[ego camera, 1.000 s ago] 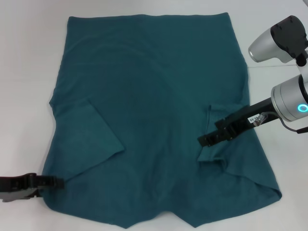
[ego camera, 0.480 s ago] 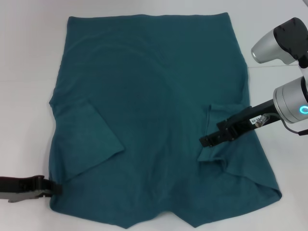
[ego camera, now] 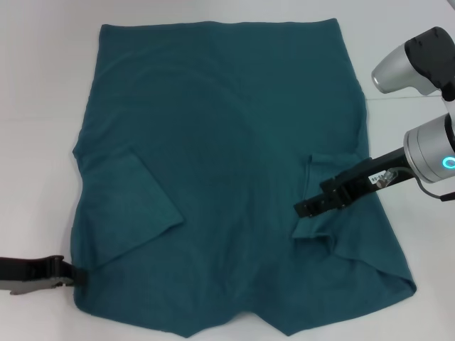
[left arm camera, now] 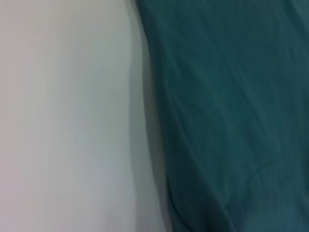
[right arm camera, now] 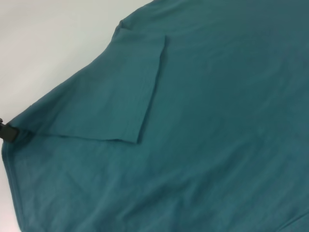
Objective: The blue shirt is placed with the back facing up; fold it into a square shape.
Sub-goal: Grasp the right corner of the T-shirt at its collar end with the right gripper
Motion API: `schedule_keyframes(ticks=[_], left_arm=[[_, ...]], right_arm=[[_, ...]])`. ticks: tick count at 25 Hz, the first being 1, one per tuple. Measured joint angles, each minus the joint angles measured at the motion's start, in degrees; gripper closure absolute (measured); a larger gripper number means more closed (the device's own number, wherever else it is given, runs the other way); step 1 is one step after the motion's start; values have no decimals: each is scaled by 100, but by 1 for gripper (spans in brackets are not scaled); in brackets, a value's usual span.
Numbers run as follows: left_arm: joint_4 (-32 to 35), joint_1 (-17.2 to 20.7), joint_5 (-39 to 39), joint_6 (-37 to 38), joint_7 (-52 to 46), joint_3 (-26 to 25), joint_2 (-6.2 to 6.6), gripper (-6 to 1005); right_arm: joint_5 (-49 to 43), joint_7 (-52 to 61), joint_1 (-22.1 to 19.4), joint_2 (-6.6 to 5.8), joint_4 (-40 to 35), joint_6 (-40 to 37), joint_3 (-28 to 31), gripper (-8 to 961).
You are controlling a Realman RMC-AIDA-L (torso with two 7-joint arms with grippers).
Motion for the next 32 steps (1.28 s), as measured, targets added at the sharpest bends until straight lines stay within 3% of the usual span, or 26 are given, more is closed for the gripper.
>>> schedule_keyframes(ticks=[4, 12, 21, 32], left_arm=[[150, -10, -70, 132, 28, -43, 28, 978], [356, -13, -139, 330, 297, -41, 33, 976], [327, -73, -143, 287, 489, -13, 37, 975], [298, -86, -142, 231, 490, -16, 43, 973]], right_arm=[[-57, 197, -11, -20, -3, -22, 158, 119], [-788, 1347, -47, -258, -226, -810, 417, 121], [-1821, 1761, -229, -48, -909, -1732, 411, 214], [-2277, 1922, -408, -17, -954, -2063, 104, 228]])
